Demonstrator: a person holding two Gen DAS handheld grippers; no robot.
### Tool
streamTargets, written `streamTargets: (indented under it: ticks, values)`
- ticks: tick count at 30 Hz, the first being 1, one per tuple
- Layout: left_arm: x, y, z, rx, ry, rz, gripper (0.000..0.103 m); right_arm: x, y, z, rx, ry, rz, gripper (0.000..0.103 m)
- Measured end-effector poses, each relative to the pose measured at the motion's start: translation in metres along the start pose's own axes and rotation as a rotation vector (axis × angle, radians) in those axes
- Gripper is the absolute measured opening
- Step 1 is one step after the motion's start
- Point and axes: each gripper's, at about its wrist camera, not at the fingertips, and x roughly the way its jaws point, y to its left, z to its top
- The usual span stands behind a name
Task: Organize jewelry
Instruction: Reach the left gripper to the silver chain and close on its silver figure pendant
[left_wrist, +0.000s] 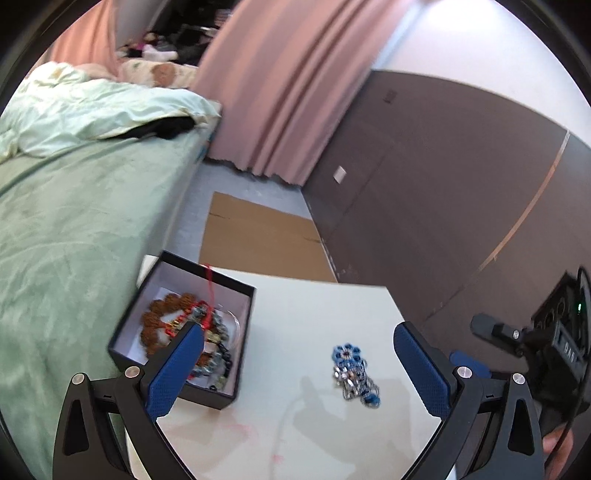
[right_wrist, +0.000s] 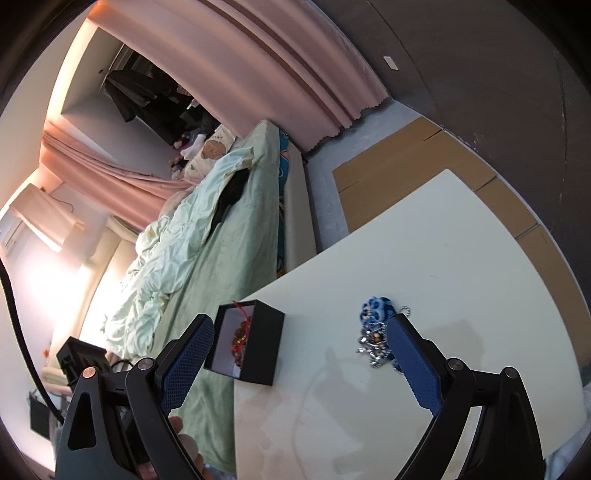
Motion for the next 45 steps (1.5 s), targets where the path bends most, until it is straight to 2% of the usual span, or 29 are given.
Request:
streamTargets:
  ticks: [4, 15, 20, 24, 28, 30, 38, 41, 45]
  values:
    - [0.01, -0.009, -0.006, 0.029, 0.039, -0.027, 0.1, -0.005, -0.008, 0.001, -0.031, 0.018, -0.04, 0.095]
    - [0.046, -0.04, -0.024, 0.115, 0.144, -0.066, 0.082, -0.007, -0.029, 0.004, -0.071, 0.106, -0.121, 0.095]
    - [0.066, -0.053, -0.034, 0.145, 0.185, -0.072, 0.08, -0.002, -0.046, 0.007, -0.021, 0.139, -0.149, 0.095]
    - [0.084, -0.06, -0.044, 0.159, 0.218, -0.069, 0.072, -0.001, -0.063, 0.014, 0.034, 0.145, -0.164, 0.095]
    - [0.102, -0.064, -0.052, 0.171, 0.243, -0.043, 0.067, -0.004, -0.072, 0.019, 0.067, 0.141, -0.161, 0.095]
    - [0.109, -0.065, -0.056, 0.181, 0.257, -0.026, 0.06, -0.004, -0.075, 0.02, 0.075, 0.142, -0.16, 0.095]
    - [0.129, -0.065, -0.066, 0.205, 0.274, 0.022, 0.058, -0.001, -0.078, 0.024, 0.082, 0.15, -0.155, 0.095]
    - [0.133, -0.065, -0.071, 0.235, 0.28, 0.055, 0.044, -0.001, -0.079, 0.024, 0.076, 0.153, -0.158, 0.095]
    - [0.131, -0.059, -0.07, 0.246, 0.278, 0.073, 0.036, 0.0, -0.079, 0.024, 0.076, 0.163, -0.159, 0.095]
